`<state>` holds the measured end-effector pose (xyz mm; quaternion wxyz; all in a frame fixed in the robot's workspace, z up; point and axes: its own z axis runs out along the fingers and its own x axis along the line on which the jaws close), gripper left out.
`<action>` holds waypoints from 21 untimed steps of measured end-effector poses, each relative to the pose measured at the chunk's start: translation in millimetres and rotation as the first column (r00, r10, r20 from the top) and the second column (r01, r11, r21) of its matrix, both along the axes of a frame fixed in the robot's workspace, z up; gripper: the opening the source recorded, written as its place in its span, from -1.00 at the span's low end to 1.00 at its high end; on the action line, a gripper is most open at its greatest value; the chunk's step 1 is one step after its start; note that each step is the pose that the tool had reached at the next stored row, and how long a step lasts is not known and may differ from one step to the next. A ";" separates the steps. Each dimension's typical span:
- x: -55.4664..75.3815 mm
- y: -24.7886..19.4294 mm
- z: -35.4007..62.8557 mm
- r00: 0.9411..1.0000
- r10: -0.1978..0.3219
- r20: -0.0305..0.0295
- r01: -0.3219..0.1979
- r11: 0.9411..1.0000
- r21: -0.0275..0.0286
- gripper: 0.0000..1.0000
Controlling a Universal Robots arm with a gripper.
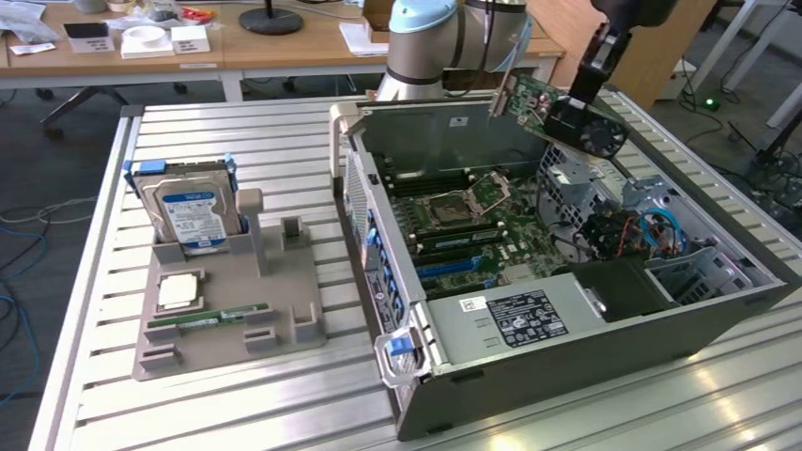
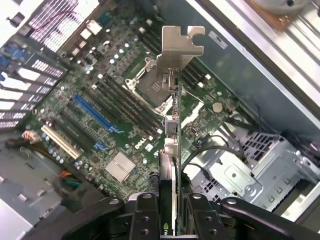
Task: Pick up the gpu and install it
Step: 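Insert the gpu into the slot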
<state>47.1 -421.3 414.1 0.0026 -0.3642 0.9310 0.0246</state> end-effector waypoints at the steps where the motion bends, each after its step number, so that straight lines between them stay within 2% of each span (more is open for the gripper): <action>1: 0.0 0.0 -0.1 1.000 0.017 0.000 -0.017 1.000 0.000 -0.47; 6: 0.0 0.0 -0.7 0.994 0.109 0.000 -0.109 0.994 0.000 -0.47; 11: 0.0 0.0 -1.4 0.980 0.198 0.000 -0.198 0.980 0.000 -0.47; 16: 0.0 0.0 -2.1 0.958 0.286 0.000 -0.286 0.958 0.000 -0.47; 19: 0.0 0.0 -2.4 0.941 0.338 0.000 -0.338 0.941 0.000 -0.47; 21: 0.0 0.0 -2.7 0.928 0.373 0.000 -0.373 0.928 0.000 -0.47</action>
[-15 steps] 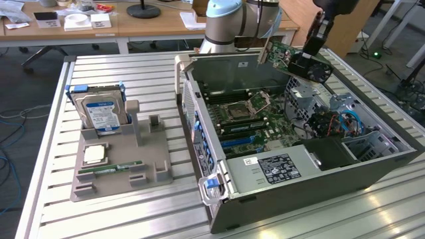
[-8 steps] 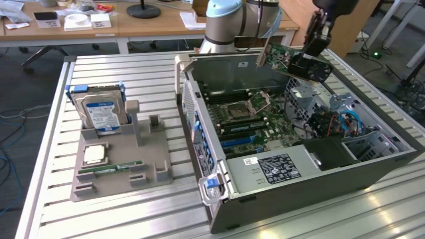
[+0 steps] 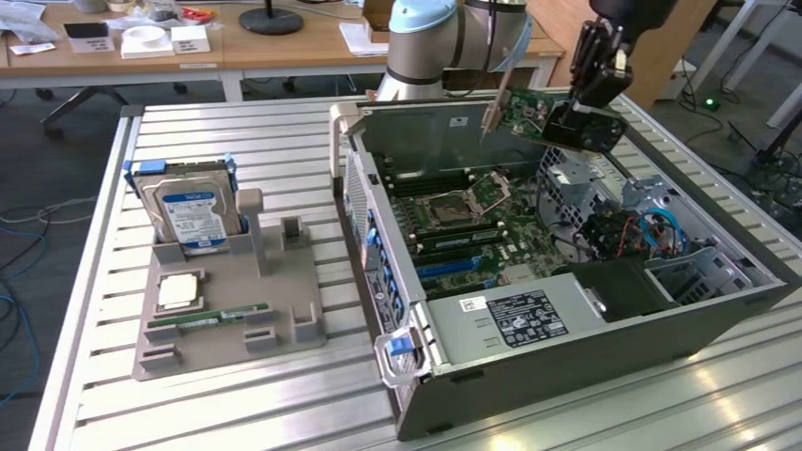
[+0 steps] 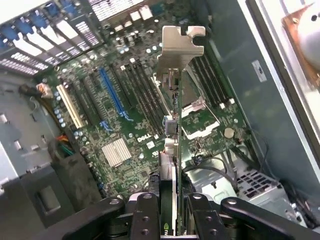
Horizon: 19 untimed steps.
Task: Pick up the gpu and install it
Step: 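Insert the gpu into the slot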
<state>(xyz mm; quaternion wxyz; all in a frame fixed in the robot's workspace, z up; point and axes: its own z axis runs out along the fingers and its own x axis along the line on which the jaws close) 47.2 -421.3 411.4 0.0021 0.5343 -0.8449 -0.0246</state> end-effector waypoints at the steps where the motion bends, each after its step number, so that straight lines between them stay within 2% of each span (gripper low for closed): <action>1: 0.0 0.0 -0.1 1.000 0.018 0.000 -0.018 1.000 0.000 -0.47; 4: 0.0 0.0 -0.5 0.997 0.071 0.000 -0.071 0.997 0.000 -0.47; 5: 0.0 0.0 -0.8 0.994 0.109 0.000 -0.109 0.994 0.000 -0.47; 7: 0.0 0.0 -1.0 0.990 0.144 0.000 -0.144 0.990 0.000 -0.47; 8: 0.0 0.0 -1.3 0.984 0.180 0.000 -0.180 0.984 0.000 -0.47; 10: 0.0 0.0 -1.5 0.977 0.215 0.000 -0.215 0.977 0.000 -0.47; 14: 0.0 0.0 -2.1 0.958 0.286 0.000 -0.286 0.958 0.000 -0.47; 19: 0.0 0.0 -2.6 0.929 0.370 0.000 -0.370 0.929 0.000 -0.47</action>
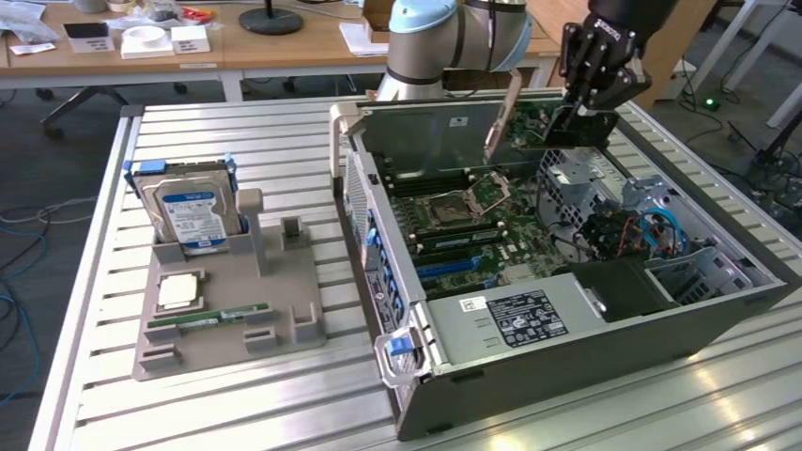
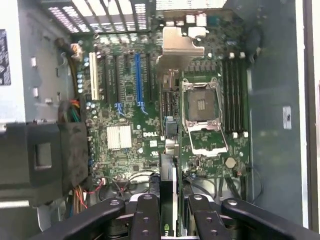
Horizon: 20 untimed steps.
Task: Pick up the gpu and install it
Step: 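Insert the gpu into the slot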
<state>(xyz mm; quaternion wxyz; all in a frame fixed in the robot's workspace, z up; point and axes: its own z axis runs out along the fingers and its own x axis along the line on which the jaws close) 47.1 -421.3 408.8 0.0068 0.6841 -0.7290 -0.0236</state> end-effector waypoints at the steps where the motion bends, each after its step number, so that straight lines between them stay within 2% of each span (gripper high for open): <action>1: 0.0 0.0 0.0 1.000 0.007 0.000 -0.007 1.000 0.000 -0.47; 5: 0.0 0.0 0.0 1.000 0.016 0.000 -0.016 1.000 -0.001 -0.47; 7: -2.4 0.3 -4.0 0.999 0.038 0.020 -0.038 0.999 -0.001 -0.47; 8: -5.7 0.3 -8.3 0.998 0.046 0.034 -0.046 0.999 -0.002 -0.47; 9: -6.6 0.3 -9.5 0.998 0.048 0.037 -0.048 0.999 -0.002 -0.47; 12: -9.4 0.3 -13.3 0.998 0.053 0.042 -0.053 0.999 -0.002 -0.47; 20: -9.7 0.3 -14.1 0.998 0.054 0.042 -0.054 0.999 -0.002 -0.47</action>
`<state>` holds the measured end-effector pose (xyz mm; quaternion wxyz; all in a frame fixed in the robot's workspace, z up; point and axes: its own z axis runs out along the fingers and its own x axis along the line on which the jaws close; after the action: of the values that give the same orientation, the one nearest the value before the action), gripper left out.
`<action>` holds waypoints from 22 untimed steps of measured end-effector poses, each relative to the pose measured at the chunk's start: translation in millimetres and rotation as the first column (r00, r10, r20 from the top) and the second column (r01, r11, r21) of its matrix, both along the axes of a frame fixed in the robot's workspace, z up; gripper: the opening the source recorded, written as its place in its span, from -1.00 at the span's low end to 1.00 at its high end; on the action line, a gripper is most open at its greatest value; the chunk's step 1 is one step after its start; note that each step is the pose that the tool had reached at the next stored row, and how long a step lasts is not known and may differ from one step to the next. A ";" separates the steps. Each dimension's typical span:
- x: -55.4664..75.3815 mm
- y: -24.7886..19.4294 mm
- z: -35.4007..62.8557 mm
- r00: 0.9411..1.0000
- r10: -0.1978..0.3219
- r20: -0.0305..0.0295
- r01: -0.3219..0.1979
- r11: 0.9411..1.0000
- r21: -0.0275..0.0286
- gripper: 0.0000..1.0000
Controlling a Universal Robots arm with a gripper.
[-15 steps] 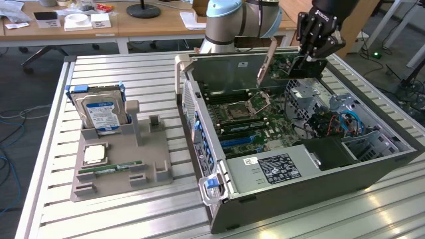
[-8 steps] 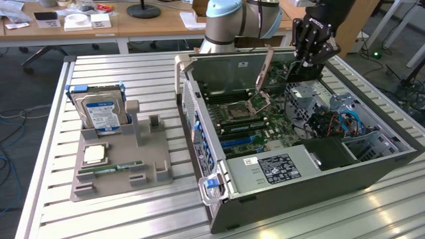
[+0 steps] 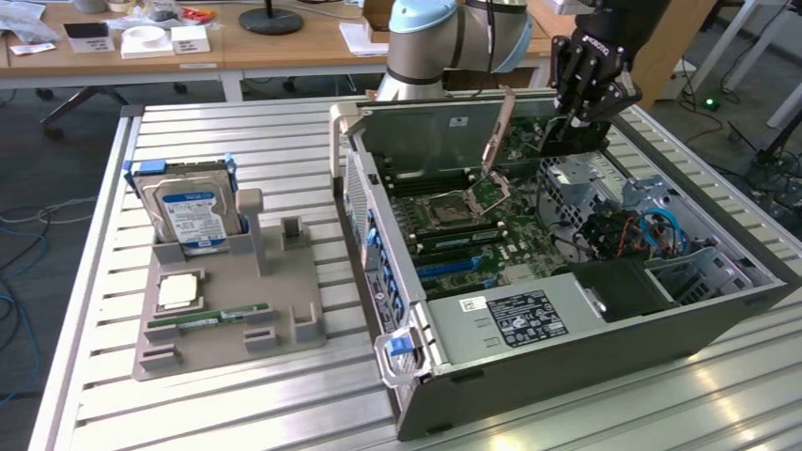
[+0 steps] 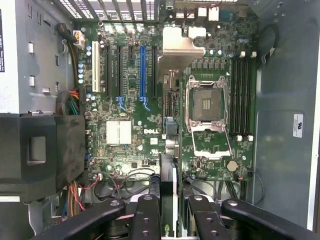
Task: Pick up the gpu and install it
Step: 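Insert the gpu into the slot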
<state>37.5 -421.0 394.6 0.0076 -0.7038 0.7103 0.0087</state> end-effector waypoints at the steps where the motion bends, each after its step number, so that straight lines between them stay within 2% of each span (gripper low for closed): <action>1: 0.0 0.0 0.0 1.000 0.000 0.000 0.000 1.000 0.000 -0.47; 7: -5.2 0.3 -0.4 1.000 -0.007 0.000 0.007 1.000 0.000 -0.47; 15: -21.3 0.3 -5.0 1.000 -0.028 0.000 0.028 1.000 0.000 -0.47; 22: -24.8 0.3 -9.7 1.000 -0.030 0.000 0.030 1.000 0.000 -0.47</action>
<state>12.7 -420.7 385.0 0.0078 -0.6931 0.7207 0.0086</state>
